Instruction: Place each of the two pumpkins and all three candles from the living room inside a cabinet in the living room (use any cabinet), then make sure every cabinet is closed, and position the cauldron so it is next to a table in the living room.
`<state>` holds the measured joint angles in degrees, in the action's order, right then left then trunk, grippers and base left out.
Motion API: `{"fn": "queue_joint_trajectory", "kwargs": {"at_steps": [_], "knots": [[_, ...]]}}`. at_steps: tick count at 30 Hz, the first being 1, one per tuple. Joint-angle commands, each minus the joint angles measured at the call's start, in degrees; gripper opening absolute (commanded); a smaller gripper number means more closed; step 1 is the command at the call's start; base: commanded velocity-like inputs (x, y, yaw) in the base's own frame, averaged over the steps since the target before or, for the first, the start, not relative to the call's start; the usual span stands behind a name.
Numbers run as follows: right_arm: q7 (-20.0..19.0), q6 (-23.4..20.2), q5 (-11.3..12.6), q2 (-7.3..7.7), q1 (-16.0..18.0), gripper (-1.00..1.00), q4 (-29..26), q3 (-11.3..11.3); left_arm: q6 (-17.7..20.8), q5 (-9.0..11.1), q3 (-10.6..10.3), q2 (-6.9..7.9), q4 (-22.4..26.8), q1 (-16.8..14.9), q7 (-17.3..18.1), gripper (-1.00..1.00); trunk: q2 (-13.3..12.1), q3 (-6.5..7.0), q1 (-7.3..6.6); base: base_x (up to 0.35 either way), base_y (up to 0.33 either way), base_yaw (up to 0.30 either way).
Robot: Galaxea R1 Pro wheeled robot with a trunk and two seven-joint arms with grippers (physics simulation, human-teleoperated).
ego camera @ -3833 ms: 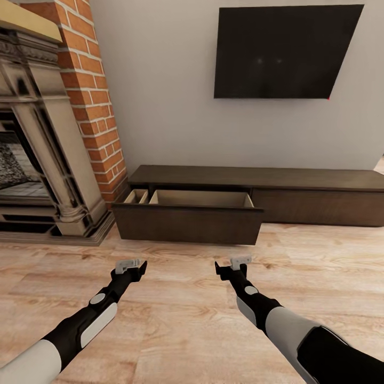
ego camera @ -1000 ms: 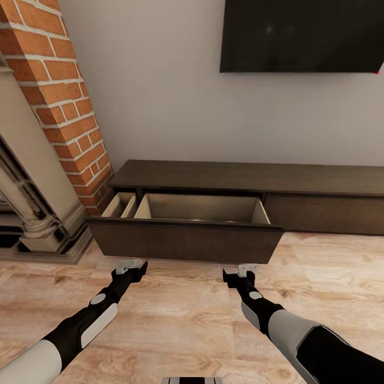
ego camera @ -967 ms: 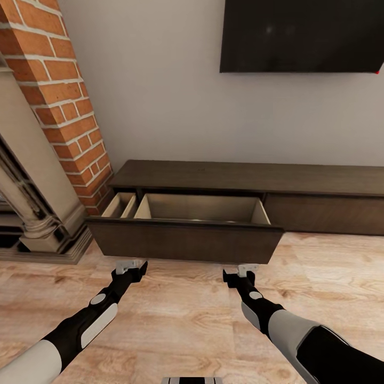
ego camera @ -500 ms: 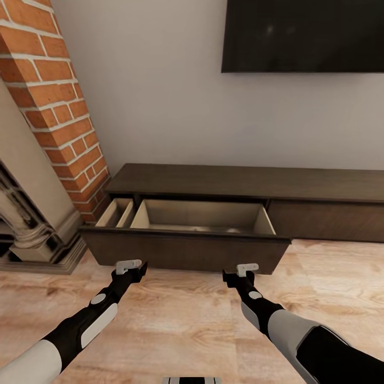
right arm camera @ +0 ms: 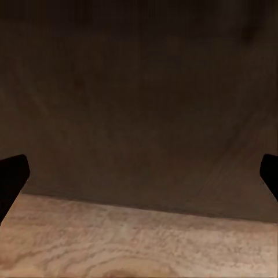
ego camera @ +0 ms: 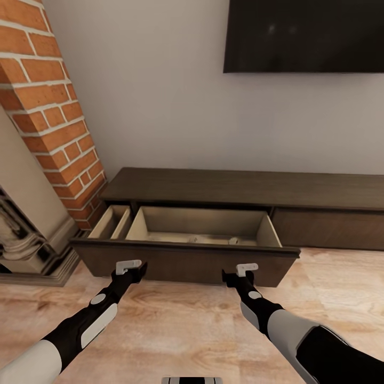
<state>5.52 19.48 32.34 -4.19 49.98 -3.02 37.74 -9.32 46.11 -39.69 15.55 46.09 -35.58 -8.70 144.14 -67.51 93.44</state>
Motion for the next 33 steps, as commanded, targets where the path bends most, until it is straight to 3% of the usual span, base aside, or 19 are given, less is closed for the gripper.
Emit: {"fn": "queue_joint_trajectory", "kwargs": {"at_steps": [1, 16, 33], "knots": [[0.3, 0.1, 0.3, -0.02, 0.0, 1.00, 0.0, 0.5, -0.4, 0.5, -0.5, 0.09, 0.0, -0.1, -0.5, 1.00, 0.0, -0.05, 0.01, 0.251, 0.000, 0.000], [0.3, 0.1, 0.3, -0.04, 0.0, 1.00, 0.0, 0.5, -0.4, 0.5, -0.5, 0.09, 0.1, -0.1, -0.5, 1.00, 0.0, -0.05, 0.01, 0.113, 0.000, 0.000], [0.3, 0.1, 0.3, -0.12, 0.0, 1.00, 0.0, 0.6, -0.4, 0.6, -0.5, 0.09, 0.2, -0.1, -0.4, 1.00, 0.0, -0.05, 0.01, 0.297, 0.000, 0.000]]}}
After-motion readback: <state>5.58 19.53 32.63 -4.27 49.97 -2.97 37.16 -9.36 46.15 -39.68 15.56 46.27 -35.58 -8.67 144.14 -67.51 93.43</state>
